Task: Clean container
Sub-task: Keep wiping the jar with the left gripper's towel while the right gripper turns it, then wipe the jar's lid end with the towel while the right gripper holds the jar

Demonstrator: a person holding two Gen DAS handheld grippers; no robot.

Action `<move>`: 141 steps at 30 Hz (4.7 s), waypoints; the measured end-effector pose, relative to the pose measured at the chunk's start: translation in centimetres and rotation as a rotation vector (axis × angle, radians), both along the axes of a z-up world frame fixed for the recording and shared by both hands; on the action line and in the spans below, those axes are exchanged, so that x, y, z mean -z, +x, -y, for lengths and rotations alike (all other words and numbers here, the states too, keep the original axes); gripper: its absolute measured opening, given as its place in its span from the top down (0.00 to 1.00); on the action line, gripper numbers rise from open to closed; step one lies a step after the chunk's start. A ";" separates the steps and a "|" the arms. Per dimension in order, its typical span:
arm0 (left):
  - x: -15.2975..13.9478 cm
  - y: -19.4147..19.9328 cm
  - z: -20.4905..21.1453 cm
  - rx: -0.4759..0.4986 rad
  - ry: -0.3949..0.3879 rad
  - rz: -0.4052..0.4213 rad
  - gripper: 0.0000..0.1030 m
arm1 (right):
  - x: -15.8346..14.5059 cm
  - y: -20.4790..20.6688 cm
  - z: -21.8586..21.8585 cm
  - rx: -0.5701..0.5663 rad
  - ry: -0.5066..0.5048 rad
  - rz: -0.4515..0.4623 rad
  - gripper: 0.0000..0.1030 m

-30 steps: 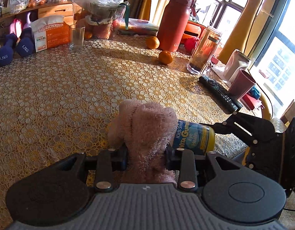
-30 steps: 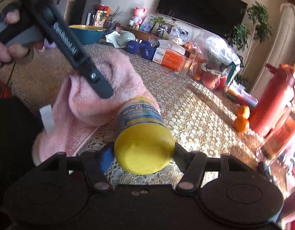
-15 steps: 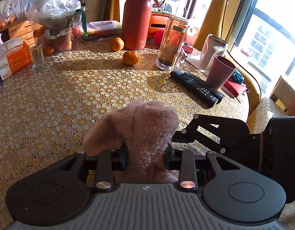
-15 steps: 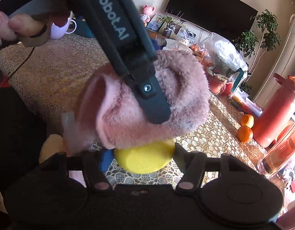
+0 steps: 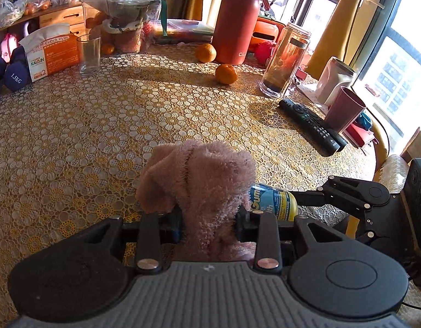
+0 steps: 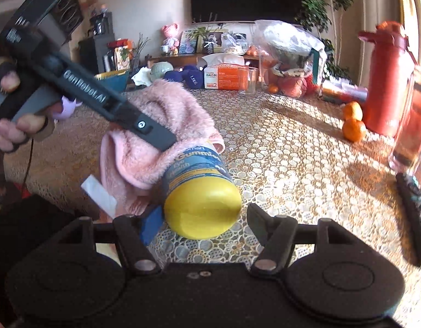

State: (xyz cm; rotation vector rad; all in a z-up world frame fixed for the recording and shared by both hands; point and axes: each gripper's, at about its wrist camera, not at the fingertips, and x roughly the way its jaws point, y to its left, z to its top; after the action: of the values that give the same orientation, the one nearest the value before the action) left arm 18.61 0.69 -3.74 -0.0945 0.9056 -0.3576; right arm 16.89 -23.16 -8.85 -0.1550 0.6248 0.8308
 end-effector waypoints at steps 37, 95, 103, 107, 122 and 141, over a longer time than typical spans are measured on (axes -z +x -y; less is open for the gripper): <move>-1.6 1.4 1.8 0.071 0.172 0.052 0.67 | -1.3 -1.7 -1.7 -0.027 -0.036 0.100 0.42; -0.9 -0.2 -1.3 0.025 0.094 0.009 0.66 | 0.2 -0.7 -2.3 -0.004 0.046 -0.072 0.39; 0.2 -0.1 -5.0 -0.091 0.136 -0.040 0.67 | -0.2 -1.8 -3.5 -0.021 -0.034 0.017 0.39; -1.8 -1.3 -5.1 -0.058 0.069 0.003 0.67 | -0.5 -2.5 -4.2 -0.041 -0.085 0.085 0.39; -3.1 -1.8 3.6 0.212 0.112 0.064 0.67 | -1.0 -3.4 -6.2 -0.123 -0.232 0.241 0.39; -0.9 0.9 -3.6 -0.050 0.150 -0.013 0.67 | -1.0 -3.0 -6.4 -0.135 -0.245 0.253 0.39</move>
State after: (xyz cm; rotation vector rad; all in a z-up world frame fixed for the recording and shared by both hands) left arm 19.51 4.28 -2.86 0.0182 0.9387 -0.2425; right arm 13.89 -16.71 -7.85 -0.5219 0.4792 0.8462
